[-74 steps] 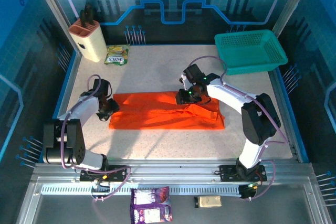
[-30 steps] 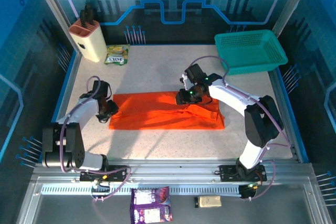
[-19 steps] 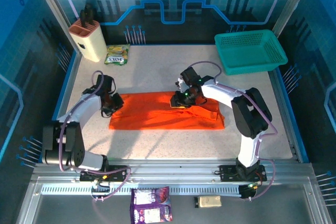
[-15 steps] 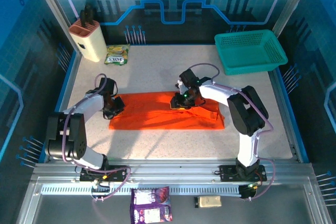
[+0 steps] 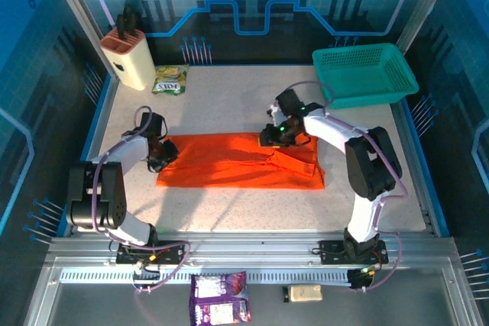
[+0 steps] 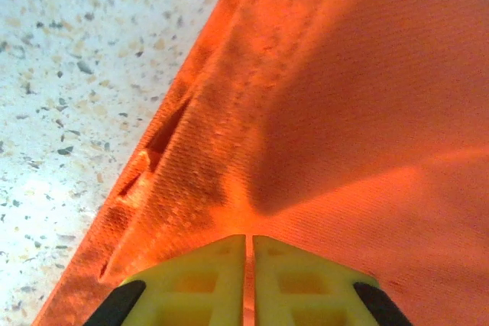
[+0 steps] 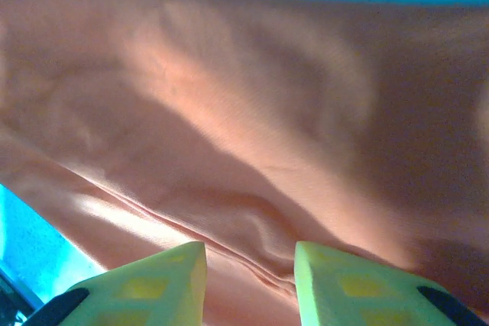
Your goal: Fold the inside-out t-shirt
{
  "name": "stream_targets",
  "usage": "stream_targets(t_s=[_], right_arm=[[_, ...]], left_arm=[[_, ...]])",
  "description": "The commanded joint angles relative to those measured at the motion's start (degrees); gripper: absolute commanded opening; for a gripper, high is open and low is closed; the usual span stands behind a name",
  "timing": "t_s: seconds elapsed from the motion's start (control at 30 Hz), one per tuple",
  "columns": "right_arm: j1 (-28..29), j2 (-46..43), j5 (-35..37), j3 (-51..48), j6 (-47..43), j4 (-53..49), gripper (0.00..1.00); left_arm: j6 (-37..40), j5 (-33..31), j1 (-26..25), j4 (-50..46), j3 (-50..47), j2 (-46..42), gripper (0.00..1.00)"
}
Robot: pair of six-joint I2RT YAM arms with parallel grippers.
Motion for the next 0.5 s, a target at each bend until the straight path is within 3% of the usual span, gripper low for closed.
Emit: stream_targets(t_s=[0.0, 0.07, 0.3, 0.47], right_arm=[[-3.4, -0.8, 0.3, 1.5, -7.8, -7.2, 0.36], [-4.1, 0.2, -1.0, 2.0, -9.9, -8.8, 0.39], [-3.3, 2.7, -3.9, 1.6, -12.2, -10.8, 0.63], [-0.4, 1.2, -4.0, 0.5, -12.9, -14.1, 0.66]], left_arm=[[1.4, 4.0, -0.1, -0.4, 3.3, -3.8, 0.15], [1.2, 4.9, -0.9, -1.5, 4.4, -4.0, 0.16], [-0.9, 7.5, -4.0, -0.3, 4.4, -3.5, 0.19], [-2.3, 7.2, -7.0, 0.2, 5.5, -1.9, 0.20]])
